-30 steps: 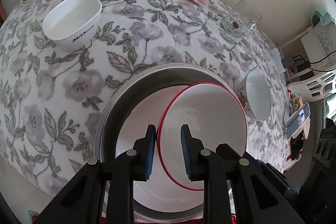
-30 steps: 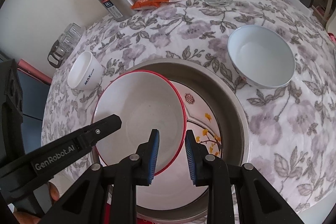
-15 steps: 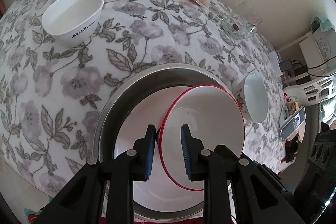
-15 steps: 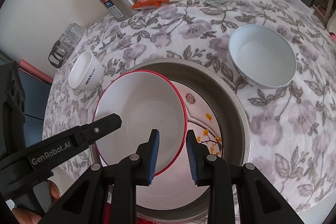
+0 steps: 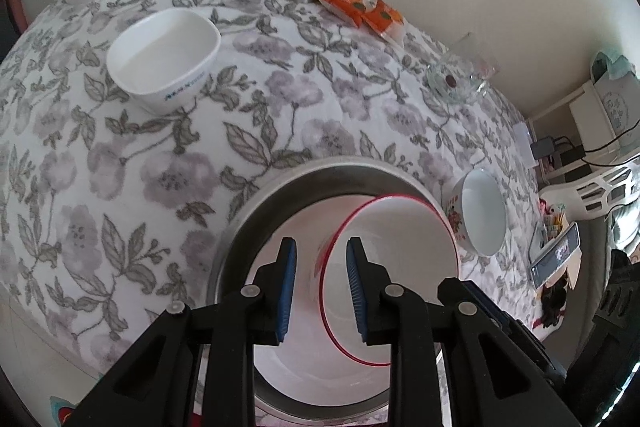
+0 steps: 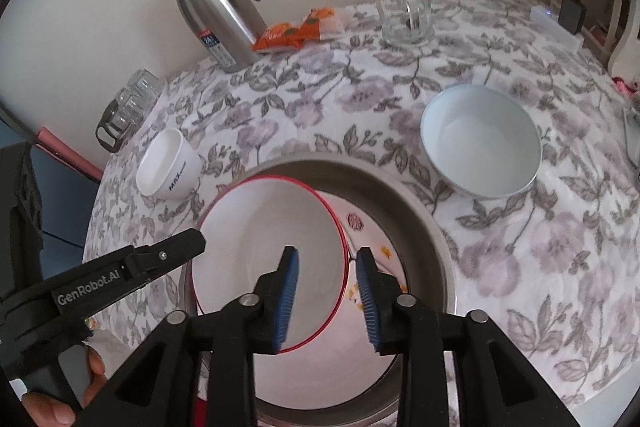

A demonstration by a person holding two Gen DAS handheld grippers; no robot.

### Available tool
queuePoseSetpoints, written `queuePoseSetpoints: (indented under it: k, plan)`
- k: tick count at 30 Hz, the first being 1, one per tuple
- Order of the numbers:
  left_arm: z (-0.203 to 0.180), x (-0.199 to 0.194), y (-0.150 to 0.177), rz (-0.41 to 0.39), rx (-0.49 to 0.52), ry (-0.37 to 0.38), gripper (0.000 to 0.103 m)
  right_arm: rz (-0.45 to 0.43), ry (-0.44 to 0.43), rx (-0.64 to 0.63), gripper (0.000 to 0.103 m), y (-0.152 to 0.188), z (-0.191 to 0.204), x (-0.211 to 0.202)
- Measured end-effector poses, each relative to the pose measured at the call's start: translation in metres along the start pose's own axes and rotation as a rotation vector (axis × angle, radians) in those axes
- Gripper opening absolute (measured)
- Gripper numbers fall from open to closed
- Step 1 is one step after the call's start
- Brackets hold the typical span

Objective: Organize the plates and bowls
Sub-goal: 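Lower the strawberry bowl onto the plate in the basin and open both tools, then raise both open tools away from the steel basin toward the white MAX bowl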

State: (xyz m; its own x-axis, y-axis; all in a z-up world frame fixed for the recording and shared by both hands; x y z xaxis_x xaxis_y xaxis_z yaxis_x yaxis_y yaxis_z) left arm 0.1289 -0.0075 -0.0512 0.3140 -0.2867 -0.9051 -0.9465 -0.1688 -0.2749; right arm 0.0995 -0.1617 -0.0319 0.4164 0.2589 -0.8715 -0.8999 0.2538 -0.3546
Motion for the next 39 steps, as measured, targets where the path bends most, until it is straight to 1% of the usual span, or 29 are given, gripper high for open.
queuePoseSetpoints:
  k: [1, 2, 3, 4, 5, 7, 9, 11, 14, 15, 16, 17, 18, 19, 22, 25, 32, 33, 39]
  plan:
    - [0.001, -0.003, -0.001, -0.011, 0.0, -0.007, 0.028, -0.01, 0.001, -0.001, 0.052, -0.001, 0.0, -0.002]
    - [0.001, -0.004, -0.002, -0.018, 0.0, -0.012, 0.034, -0.022, 0.002, 0.0, 0.056, -0.002, 0.001, -0.004]
    - [0.002, -0.006, -0.003, -0.026, -0.001, -0.018, 0.038, -0.029, 0.002, 0.002, 0.06, -0.003, 0.001, -0.005]
    - [0.003, -0.008, -0.004, -0.037, -0.001, -0.027, 0.043, -0.034, 0.002, 0.001, 0.062, -0.004, 0.001, -0.005]
    - [0.004, -0.011, -0.005, -0.048, -0.002, -0.039, 0.045, -0.043, 0.005, 0.001, 0.064, -0.005, 0.0, -0.007]
    - [0.007, -0.014, -0.006, -0.06, -0.008, -0.056, 0.048, -0.058, 0.019, -0.001, 0.074, -0.007, -0.001, -0.008]
    - [0.01, -0.016, -0.008, -0.068, -0.017, -0.064, 0.051, -0.079, 0.038, -0.002, 0.078, -0.009, -0.003, -0.01]
    - [0.013, -0.017, -0.009, -0.074, -0.026, -0.075, 0.059, -0.09, 0.048, -0.006, 0.081, -0.01, -0.004, -0.011]
    - [0.017, -0.018, -0.011, -0.083, -0.037, -0.088, 0.066, -0.103, 0.065, -0.015, 0.089, -0.011, -0.005, -0.011]
    - [0.018, -0.019, -0.011, -0.087, -0.038, -0.092, 0.068, -0.106, 0.068, -0.02, 0.094, -0.012, -0.005, -0.011]
    - [0.019, -0.019, -0.012, -0.093, -0.04, -0.099, 0.075, -0.111, 0.068, -0.026, 0.098, -0.012, -0.005, -0.011]
    - [0.021, -0.02, -0.013, -0.102, -0.041, -0.111, 0.081, -0.116, 0.068, -0.029, 0.101, -0.013, -0.005, -0.011]
    - [0.023, -0.021, -0.013, -0.114, -0.042, -0.125, 0.084, -0.124, 0.066, -0.033, 0.103, -0.013, -0.004, -0.011]
    - [0.024, -0.021, -0.014, -0.122, -0.043, -0.134, 0.087, -0.133, 0.066, -0.037, 0.103, -0.014, -0.004, -0.012]
    - [0.029, -0.024, -0.016, -0.149, -0.055, -0.156, 0.088, -0.149, 0.07, -0.045, 0.103, -0.014, -0.003, -0.014]
    - [0.034, -0.026, -0.018, -0.161, -0.072, -0.166, 0.096, -0.154, 0.068, -0.041, 0.103, -0.015, -0.003, -0.015]
    - [0.037, -0.032, -0.021, -0.198, -0.065, -0.197, 0.096, -0.171, 0.074, -0.037, 0.103, -0.018, -0.003, -0.02]
    - [0.036, -0.033, -0.022, -0.205, -0.06, -0.202, 0.096, -0.18, 0.072, -0.036, 0.103, -0.019, -0.002, -0.023]
    - [0.036, -0.037, -0.024, -0.225, -0.056, -0.204, 0.096, -0.287, -0.007, -0.04, 0.103, -0.026, 0.007, -0.047]
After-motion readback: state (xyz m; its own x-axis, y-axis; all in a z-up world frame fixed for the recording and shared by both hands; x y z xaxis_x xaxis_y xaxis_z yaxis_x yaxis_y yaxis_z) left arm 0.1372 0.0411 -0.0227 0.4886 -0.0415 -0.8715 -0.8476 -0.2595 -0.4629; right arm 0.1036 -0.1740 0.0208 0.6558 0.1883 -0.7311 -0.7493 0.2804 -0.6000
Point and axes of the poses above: each gripper's, at about its wrist camera, not at the fingertips, and x roughly the way its jaws point, z to its left, y to its underside, the point moved 6 cm from there along x, roughly the way its jaws point, and after that the axes turned 3 degrees about x, right-handed, at the moved point
